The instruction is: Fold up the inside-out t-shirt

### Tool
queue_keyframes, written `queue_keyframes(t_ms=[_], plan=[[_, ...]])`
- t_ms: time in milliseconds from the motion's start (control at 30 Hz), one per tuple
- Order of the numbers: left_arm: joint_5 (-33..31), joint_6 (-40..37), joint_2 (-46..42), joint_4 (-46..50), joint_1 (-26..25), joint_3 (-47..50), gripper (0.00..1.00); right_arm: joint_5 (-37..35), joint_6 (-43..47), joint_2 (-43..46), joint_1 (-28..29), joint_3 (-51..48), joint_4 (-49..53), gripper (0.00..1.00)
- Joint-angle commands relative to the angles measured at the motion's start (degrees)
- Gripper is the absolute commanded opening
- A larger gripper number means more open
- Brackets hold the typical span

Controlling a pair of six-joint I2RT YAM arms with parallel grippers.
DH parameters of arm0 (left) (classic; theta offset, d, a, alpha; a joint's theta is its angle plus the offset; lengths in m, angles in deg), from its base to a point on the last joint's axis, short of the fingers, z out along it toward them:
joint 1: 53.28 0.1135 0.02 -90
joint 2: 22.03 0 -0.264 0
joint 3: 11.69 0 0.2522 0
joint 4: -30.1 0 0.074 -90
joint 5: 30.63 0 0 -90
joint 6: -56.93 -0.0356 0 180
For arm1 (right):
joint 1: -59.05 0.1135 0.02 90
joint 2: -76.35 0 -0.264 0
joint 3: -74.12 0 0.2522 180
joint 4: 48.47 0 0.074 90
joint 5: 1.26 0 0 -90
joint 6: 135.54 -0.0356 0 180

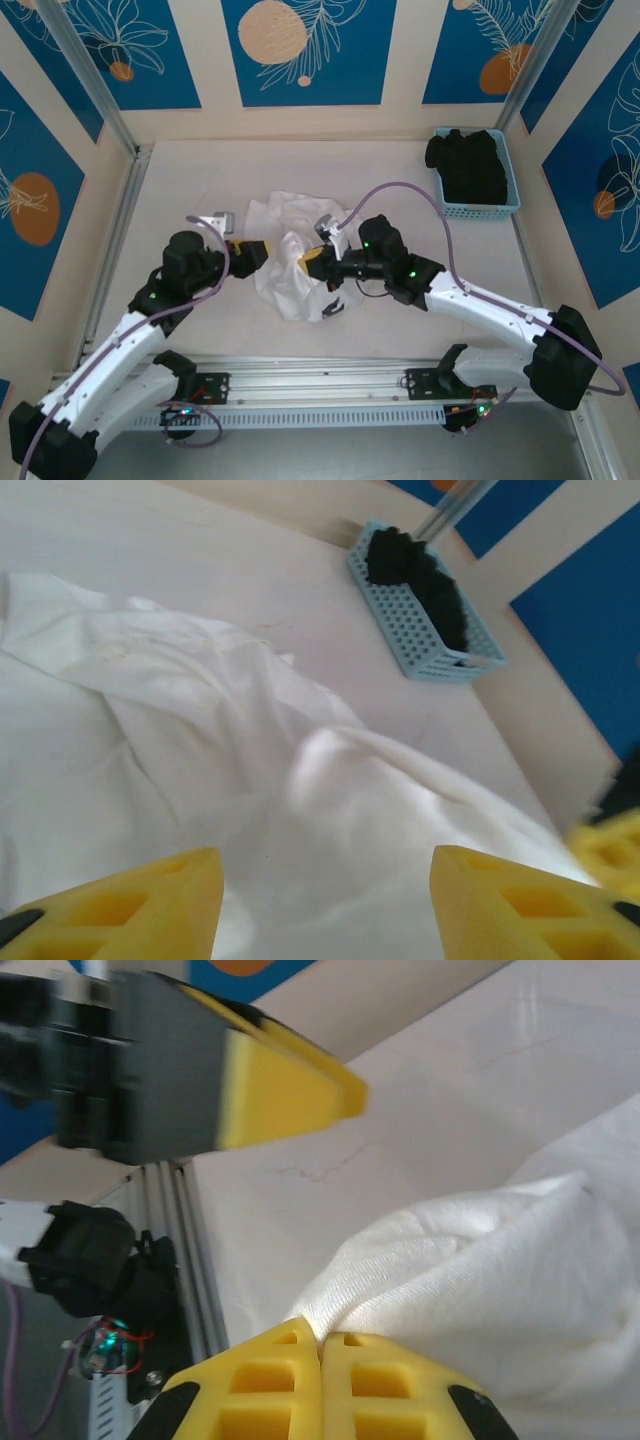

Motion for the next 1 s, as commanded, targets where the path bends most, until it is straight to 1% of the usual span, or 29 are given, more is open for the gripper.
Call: queue_keyframes(t_ms=[0, 33, 100, 233, 333, 367, 433, 533, 567, 600, 667, 733, 833, 900, 967], plan=[[7.9, 10.9, -0.3, -4.2, -0.5, 2.7, 0.58, -9.1, 3.8, -1.5, 2.9, 0.6, -2.5, 0.0], [10.1, 13.0, 1.1, -7.1, -0.6, 2.6, 0.58, -10.4, 4.5, -1.8, 3.7, 0.4, -2.9, 0.0], [12.2, 14.3, 4.5, -9.3, -0.6, 1.4, 0.58, -11.4, 5.3, -1.8, 4.5, -0.2, -4.1, 0.0], [12.7, 13.7, 10.4, -7.7, -1.4, -0.9, 0.56, -12.1, 5.8, -1.4, 5.4, -1.3, -5.6, 0.0], [12.8, 14.5, 13.1, -9.8, -2.5, -0.4, 0.5, -12.3, 6.1, -1.2, 5.8, -2.0, -6.2, 0.0], [13.2, 15.1, 13.8, -11.5, -2.8, 0.0, 0.46, -12.2, 6.3, -1.2, 5.9, -2.1, -6.1, 0.0], [14.2, 17.3, 15.1, -17.8, -2.9, 1.3, 0.34, -11.8, 6.9, -1.3, 6.2, -2.4, -6.0, 0.0], [15.9, 19.9, 17.5, -28.0, -2.8, 2.7, 0.1, -11.4, 7.2, -1.2, 6.4, -3.7, -6.5, 0.0], [16.8, 20.8, 18.6, -30.9, -2.8, 3.1, 0.03, -11.4, 7.1, -1.0, 6.4, -3.9, -6.4, 0.0], [18.1, 21.8, 19.7, -34.5, -2.7, 3.5, 0.0, -11.3, 7.1, -0.7, 6.5, -4.3, -6.2, 0.0], [20.1, 23.2, 21.7, -40.1, -2.6, 4.1, 0.0, -10.8, 7.2, 0.2, 6.5, -4.7, -6.0, 0.0], [21.3, 24.1, 22.8, -45.6, -2.1, 5.2, 0.0, -9.6, 7.5, 1.5, 6.4, -5.4, -5.6, 0.07], [22.8, 24.5, 23.4, -51.2, -1.0, 6.4, 0.0, -6.5, 8.3, 4.2, 5.9, -6.0, -3.7, 0.17], [23.4, 24.1, 23.0, -52.9, -0.6, 6.8, 0.0, -3.4, 8.7, 6.1, 5.0, -5.9, -1.2, 0.27], [24.4, 23.2, 22.1, -53.5, -0.3, 7.1, 0.0, -1.0, 8.7, 8.5, 3.5, -5.8, 1.5, 0.34]])
